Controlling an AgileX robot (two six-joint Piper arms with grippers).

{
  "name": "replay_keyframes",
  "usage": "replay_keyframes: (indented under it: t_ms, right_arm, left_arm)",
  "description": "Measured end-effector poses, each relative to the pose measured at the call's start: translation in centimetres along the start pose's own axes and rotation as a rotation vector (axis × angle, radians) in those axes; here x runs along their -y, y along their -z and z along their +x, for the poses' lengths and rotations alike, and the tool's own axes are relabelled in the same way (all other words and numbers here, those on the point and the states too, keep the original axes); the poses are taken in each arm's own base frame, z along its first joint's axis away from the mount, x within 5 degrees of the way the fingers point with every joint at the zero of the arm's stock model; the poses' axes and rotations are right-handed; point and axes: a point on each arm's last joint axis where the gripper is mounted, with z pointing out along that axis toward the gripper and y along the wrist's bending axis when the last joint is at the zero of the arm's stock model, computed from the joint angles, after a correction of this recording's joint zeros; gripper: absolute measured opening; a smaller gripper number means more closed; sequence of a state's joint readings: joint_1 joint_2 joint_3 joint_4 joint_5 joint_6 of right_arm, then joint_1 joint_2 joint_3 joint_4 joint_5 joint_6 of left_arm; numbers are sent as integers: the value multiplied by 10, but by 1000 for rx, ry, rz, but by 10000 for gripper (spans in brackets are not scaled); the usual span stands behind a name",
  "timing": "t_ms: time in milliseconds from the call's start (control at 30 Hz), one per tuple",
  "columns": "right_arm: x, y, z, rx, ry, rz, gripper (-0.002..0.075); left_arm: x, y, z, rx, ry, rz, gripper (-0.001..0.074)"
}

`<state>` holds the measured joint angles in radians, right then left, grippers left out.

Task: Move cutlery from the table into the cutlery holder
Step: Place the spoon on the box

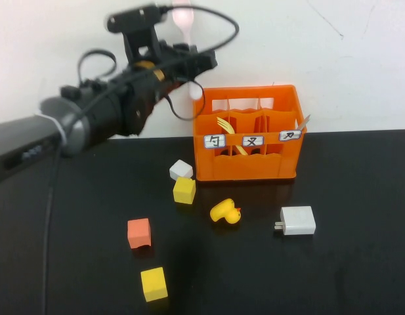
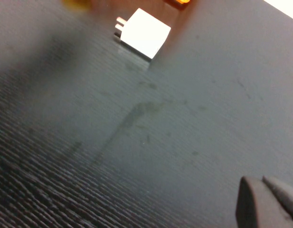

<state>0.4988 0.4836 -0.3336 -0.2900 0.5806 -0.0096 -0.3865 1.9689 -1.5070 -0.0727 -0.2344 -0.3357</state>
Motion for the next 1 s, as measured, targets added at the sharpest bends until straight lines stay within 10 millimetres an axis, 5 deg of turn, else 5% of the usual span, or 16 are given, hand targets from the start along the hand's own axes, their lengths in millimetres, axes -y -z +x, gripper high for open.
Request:
replay_keyframes:
  t_ms: [367, 567, 867, 1000]
  right_arm:
    - [0, 0, 0, 0, -1, -1, -2]
    - [0, 0, 0, 4, -1, -1, -2]
    - [0, 0, 0, 5, -1, -1, -2]
    - [0, 0, 0, 7, -1, -1, -2]
  left_arm:
    - [-21, -30, 51, -44, -21, -18, 104]
    - [-20, -32, 57, -58, -128, 16, 22]
    - [-11, -32, 63, -72, -170, 46, 106]
    - [-4, -22, 46, -89, -186, 38, 94]
